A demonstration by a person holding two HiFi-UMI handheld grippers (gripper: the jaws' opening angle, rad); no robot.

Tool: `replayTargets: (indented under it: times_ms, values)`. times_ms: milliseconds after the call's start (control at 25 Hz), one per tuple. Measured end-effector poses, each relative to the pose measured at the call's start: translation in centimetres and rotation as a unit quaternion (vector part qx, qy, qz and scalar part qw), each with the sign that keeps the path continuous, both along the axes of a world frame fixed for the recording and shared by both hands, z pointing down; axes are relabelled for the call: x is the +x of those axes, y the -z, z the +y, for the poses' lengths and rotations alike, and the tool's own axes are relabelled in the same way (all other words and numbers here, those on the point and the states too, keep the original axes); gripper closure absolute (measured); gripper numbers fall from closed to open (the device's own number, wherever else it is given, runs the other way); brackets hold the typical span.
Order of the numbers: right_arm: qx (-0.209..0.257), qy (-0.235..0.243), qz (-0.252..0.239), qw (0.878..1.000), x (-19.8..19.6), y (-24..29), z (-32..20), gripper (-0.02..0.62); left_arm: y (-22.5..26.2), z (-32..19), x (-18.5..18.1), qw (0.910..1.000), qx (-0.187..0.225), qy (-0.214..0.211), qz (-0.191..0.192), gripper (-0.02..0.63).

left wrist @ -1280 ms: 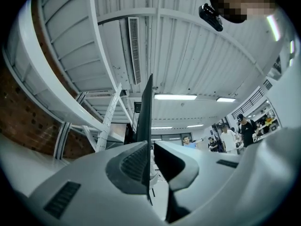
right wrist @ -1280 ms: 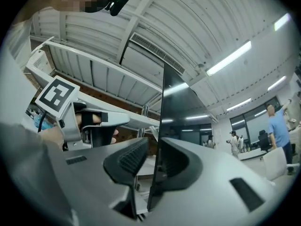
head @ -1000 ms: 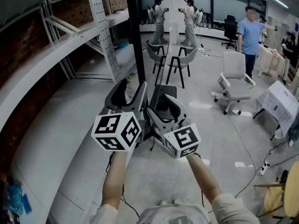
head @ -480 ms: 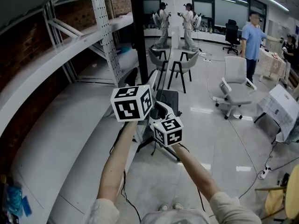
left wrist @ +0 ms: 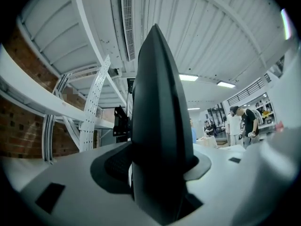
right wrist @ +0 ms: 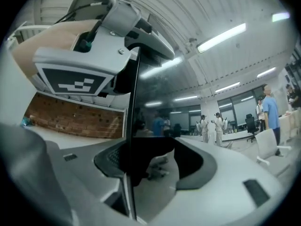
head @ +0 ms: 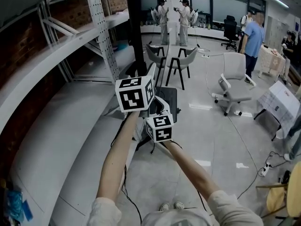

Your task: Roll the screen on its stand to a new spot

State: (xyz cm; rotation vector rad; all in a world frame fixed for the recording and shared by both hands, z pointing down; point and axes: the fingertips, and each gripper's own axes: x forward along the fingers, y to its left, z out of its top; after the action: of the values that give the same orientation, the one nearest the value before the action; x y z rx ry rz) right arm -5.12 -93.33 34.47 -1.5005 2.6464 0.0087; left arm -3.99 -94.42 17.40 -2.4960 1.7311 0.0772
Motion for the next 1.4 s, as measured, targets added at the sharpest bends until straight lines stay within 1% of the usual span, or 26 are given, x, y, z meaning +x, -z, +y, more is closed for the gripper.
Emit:
replayTargets:
  times_ms: [240,440,840,1280,1400]
  values:
    - [0.021,-0.059,0.034,0.997,-0.4,-0.1,-0.8,0.342,0.1,-0.2,0.0,1.0000,0.001,0.004,-0.005,0.341]
    - [0.016,-0.079,0.029,0.996,-0.5,-0.2,-0.8,0.350,0.1,-0.3,-0.4,1.0000,0.002,0.006,-0.002,0.348]
    - [0.013,-0.087,0.026,0.996,-0.5,-0.3,0.2,0.364,-0.1,0.7,-0.6,0.9999,0.004,0.010,0.001,0.360]
    - [0.010,-0.087,0.022,0.996,-2.2,-0.1,3.3,0.364,0.3,3.6,-2.2,0.9999,0.010,0.002,0.009,0.359]
    - [0.013,-0.089,0.016,0.996,-1.9,0.0,4.7,0.371,0.3,5.0,-2.0,0.9999,0.012,0.007,0.008,0.359]
